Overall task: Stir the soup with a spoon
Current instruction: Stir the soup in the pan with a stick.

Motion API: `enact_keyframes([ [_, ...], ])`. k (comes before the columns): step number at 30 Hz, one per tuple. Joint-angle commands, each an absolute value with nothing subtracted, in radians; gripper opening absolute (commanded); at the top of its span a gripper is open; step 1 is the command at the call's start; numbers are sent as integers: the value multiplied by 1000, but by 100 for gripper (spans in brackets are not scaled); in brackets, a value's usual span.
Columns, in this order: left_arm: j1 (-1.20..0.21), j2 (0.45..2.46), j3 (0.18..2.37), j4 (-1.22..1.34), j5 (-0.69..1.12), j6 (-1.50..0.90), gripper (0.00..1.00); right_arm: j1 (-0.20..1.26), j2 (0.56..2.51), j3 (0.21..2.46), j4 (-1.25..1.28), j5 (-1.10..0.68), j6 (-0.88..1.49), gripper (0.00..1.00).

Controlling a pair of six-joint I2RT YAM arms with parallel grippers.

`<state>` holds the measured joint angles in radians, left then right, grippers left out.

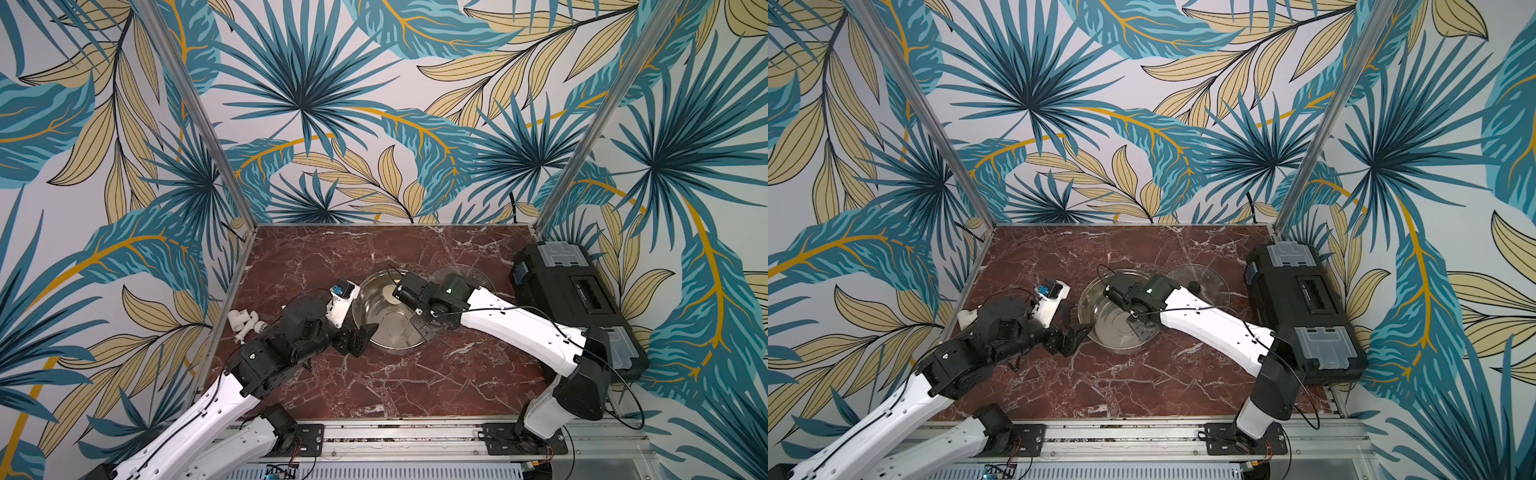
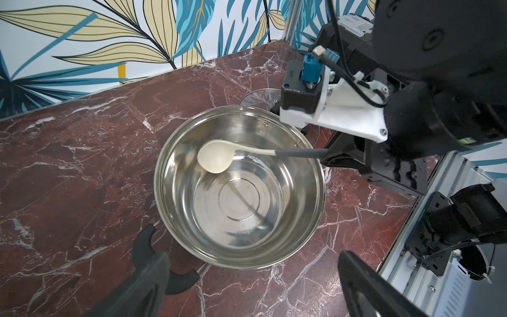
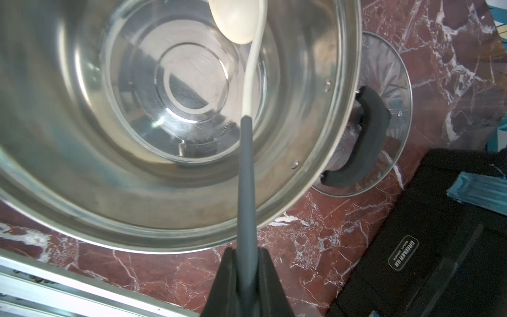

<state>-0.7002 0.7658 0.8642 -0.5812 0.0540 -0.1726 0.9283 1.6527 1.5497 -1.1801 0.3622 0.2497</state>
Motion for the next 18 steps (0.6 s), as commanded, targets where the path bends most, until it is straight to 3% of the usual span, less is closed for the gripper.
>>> enact_keyframes([
  [1,-698,735,857,-596,36,-179,100,963,1670,1575,-1166,322,253,0],
  [9,-698,702,881,-634,24,-188,100,1048,1616,1499,-1159,300,304,0],
  [18,-698,671,921,-659,19,-212,100,1066,1373,1332,-1166,378,382,0],
])
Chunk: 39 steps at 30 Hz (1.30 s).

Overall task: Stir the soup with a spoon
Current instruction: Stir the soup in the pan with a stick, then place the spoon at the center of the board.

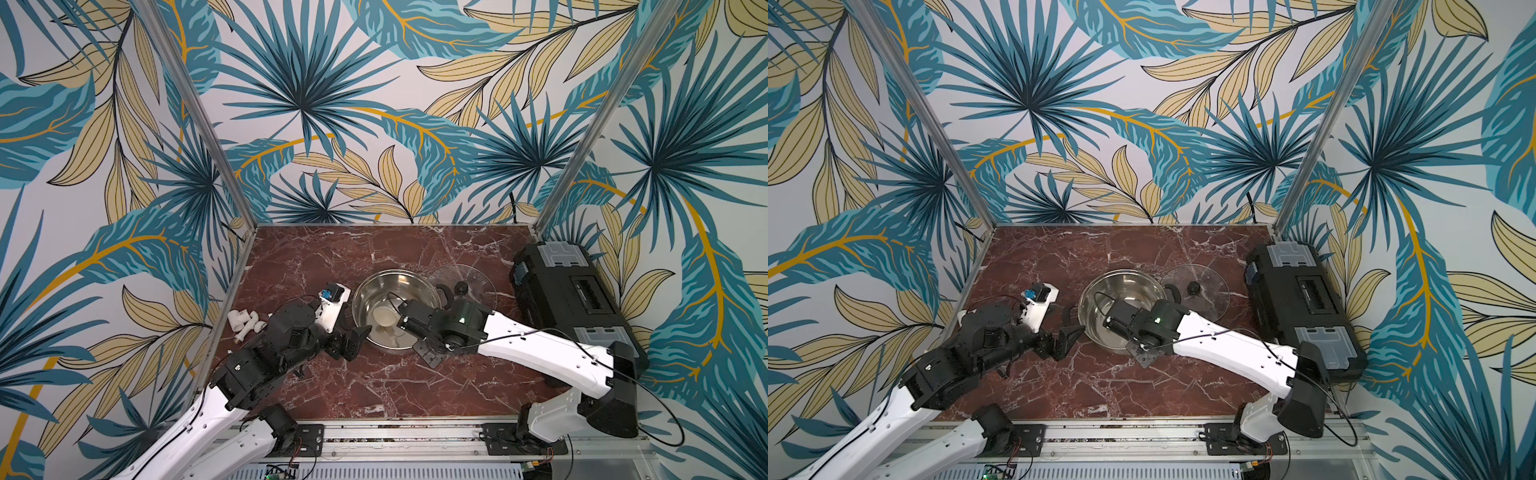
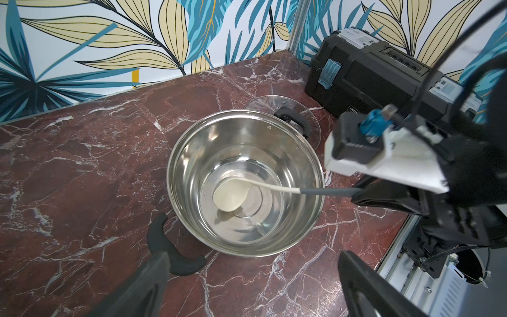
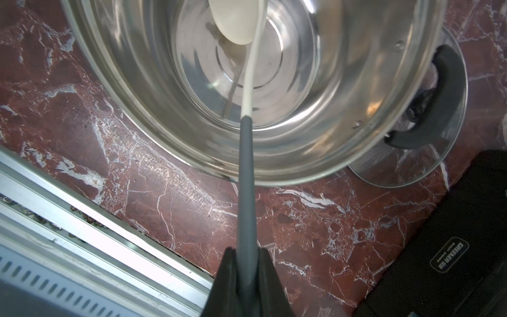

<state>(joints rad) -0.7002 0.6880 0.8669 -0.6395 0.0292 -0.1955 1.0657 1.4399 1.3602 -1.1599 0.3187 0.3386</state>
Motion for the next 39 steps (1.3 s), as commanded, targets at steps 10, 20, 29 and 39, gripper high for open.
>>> enact_keyframes([
  [10,-697,623,1045,-711,-20,-270,100,1069,1166,1365,-1155,317,394,0],
  [20,-698,598,1172,-821,-63,-259,100,1217,1124,1216,-930,-61,398,0],
  [29,-698,521,1095,-834,-95,-278,100,1319,1385,1073,-520,-89,526,0],
  [39,-698,471,1029,-825,-80,-307,100,1316,1721,1143,-306,-149,528,0],
])
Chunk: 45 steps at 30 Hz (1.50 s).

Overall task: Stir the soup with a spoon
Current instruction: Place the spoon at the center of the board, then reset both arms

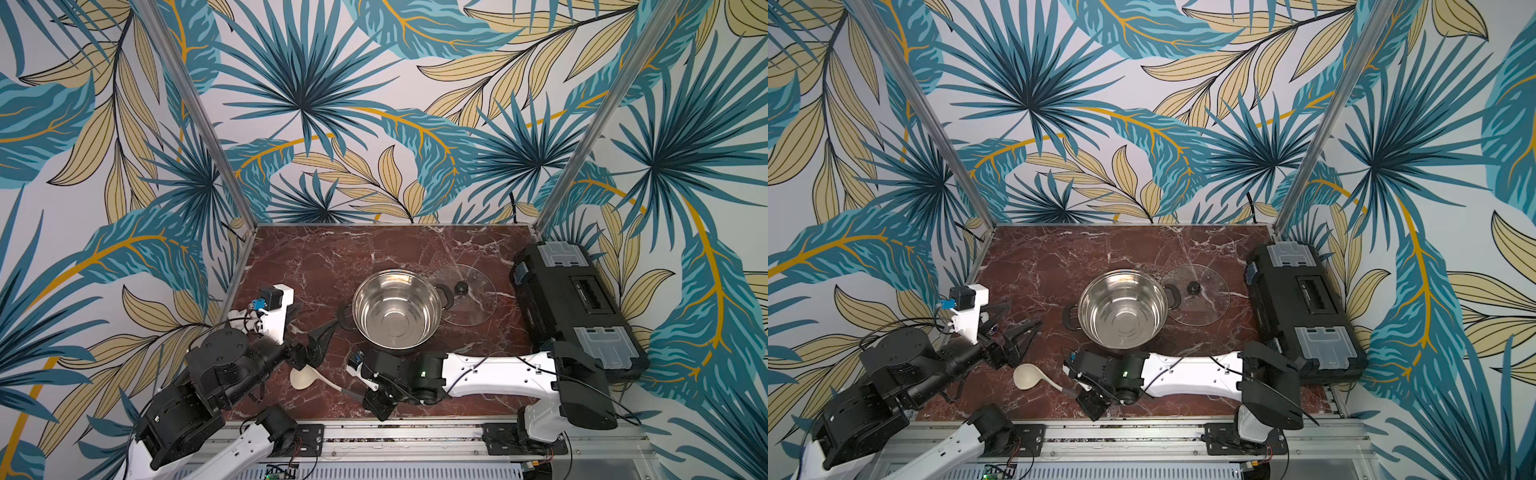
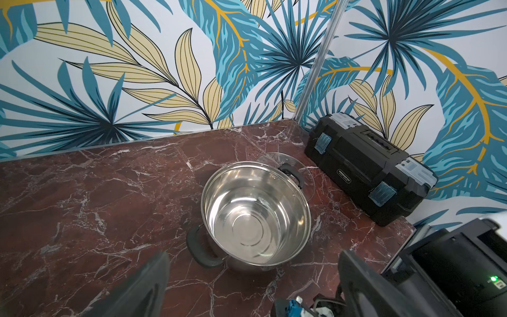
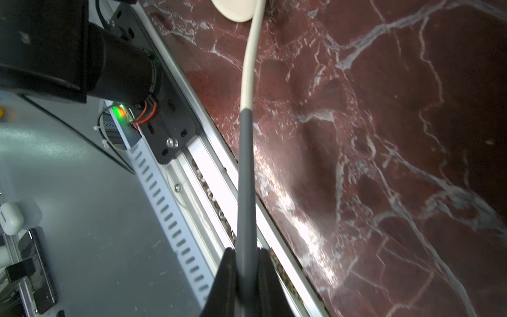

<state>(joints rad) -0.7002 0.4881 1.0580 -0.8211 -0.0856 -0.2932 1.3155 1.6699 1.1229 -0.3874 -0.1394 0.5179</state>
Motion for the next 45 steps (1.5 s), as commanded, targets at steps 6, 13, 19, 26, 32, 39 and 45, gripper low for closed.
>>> enact_keyframes([
  [6,-698,455,1004,-825,-69,-309,100,1295,1741,1111,-315,-25,522,2],
  [13,-698,434,942,-786,-53,-325,100,1290,1748,1068,-401,140,452,22],
  [19,-697,433,900,-745,-32,-339,100,1290,1766,1044,-436,202,400,54],
  [26,-698,431,887,-744,-63,-308,100,1310,1622,953,-428,249,389,77],
  [32,-698,434,883,-758,-56,-205,100,1354,1356,863,-517,312,367,88],
  [39,-698,395,836,-700,-238,-141,100,1348,991,835,-633,759,406,99],
  [45,-697,424,728,-544,-356,-76,100,1146,938,925,-538,868,194,99],
])
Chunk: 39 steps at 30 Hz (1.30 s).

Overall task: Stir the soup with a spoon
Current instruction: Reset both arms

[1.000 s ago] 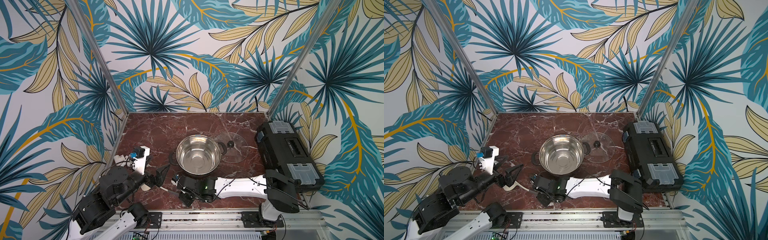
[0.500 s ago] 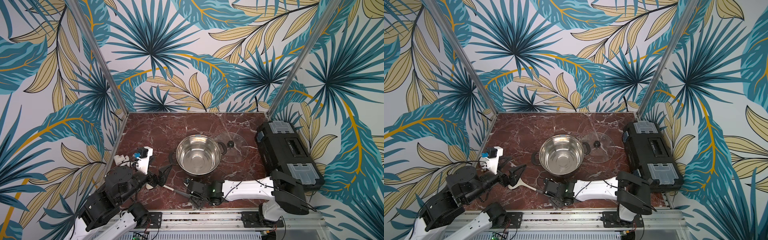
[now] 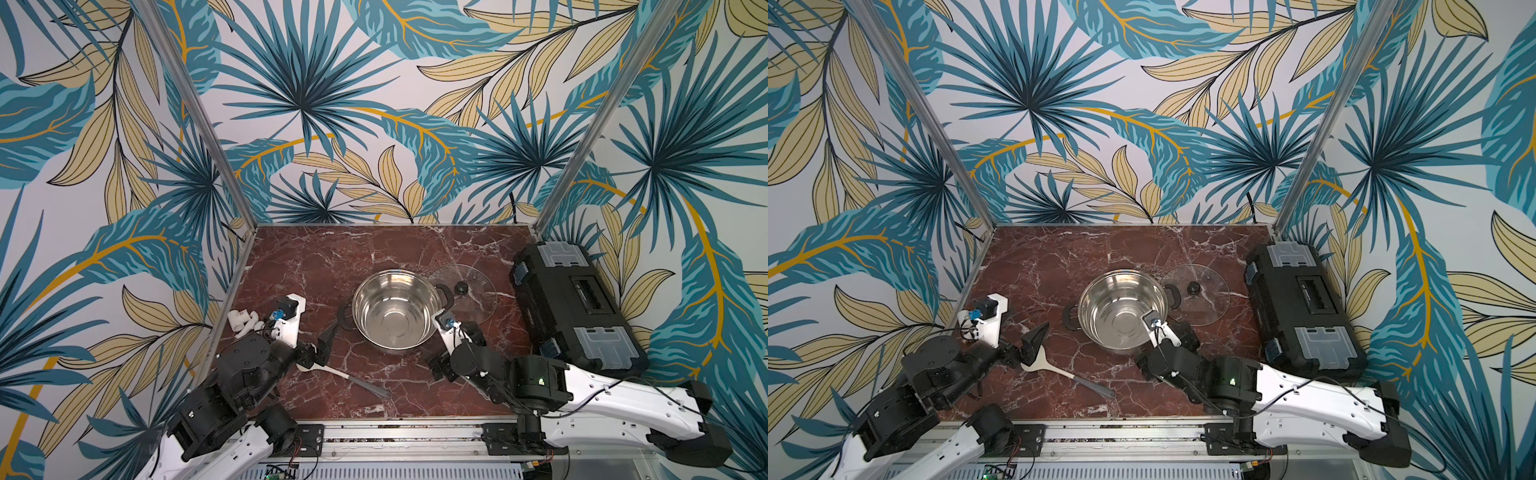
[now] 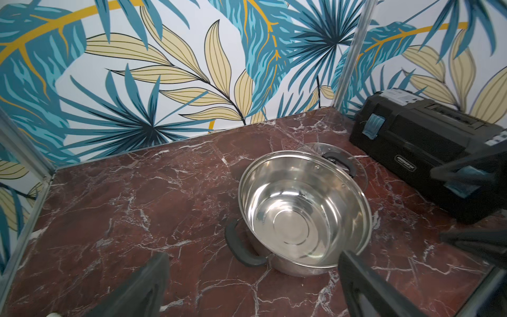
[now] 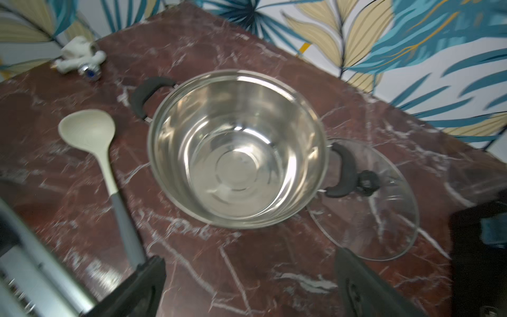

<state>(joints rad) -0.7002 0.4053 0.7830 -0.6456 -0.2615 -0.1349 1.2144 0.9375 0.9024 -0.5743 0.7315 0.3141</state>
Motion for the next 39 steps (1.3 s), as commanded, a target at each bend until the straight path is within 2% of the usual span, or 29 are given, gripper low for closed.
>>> enact_keyframes([
  [1,-698,429,698,-504,-393,-62,100,1097,933,912,-459,865,112,99],
  [3,-697,431,648,-438,-456,-33,100,975,916,873,-327,806,30,100],
  [5,-696,431,597,-373,-510,19,100,821,897,820,-184,659,-30,99],
  [10,-685,429,476,-244,-619,111,100,510,947,696,0,532,-55,100],
  [14,-617,447,397,-101,-549,136,100,354,1027,511,244,478,-51,100],
  [17,-517,547,371,-5,-528,105,100,272,1116,393,455,465,-19,99],
  [21,-353,728,323,195,-402,22,100,236,1257,373,628,475,-31,99],
  [27,-220,1130,270,605,-355,33,100,225,1429,392,855,473,-100,99],
  [30,-182,1258,308,751,-290,68,100,200,1461,403,856,472,-66,99],
  [34,-148,1420,369,817,-205,131,100,124,1460,365,906,319,-20,99],
  [38,-134,1532,310,1030,-181,128,100,101,1532,349,1011,253,-29,100],
  [39,-134,1536,313,1027,-186,127,100,97,1520,360,958,252,-21,99],
])
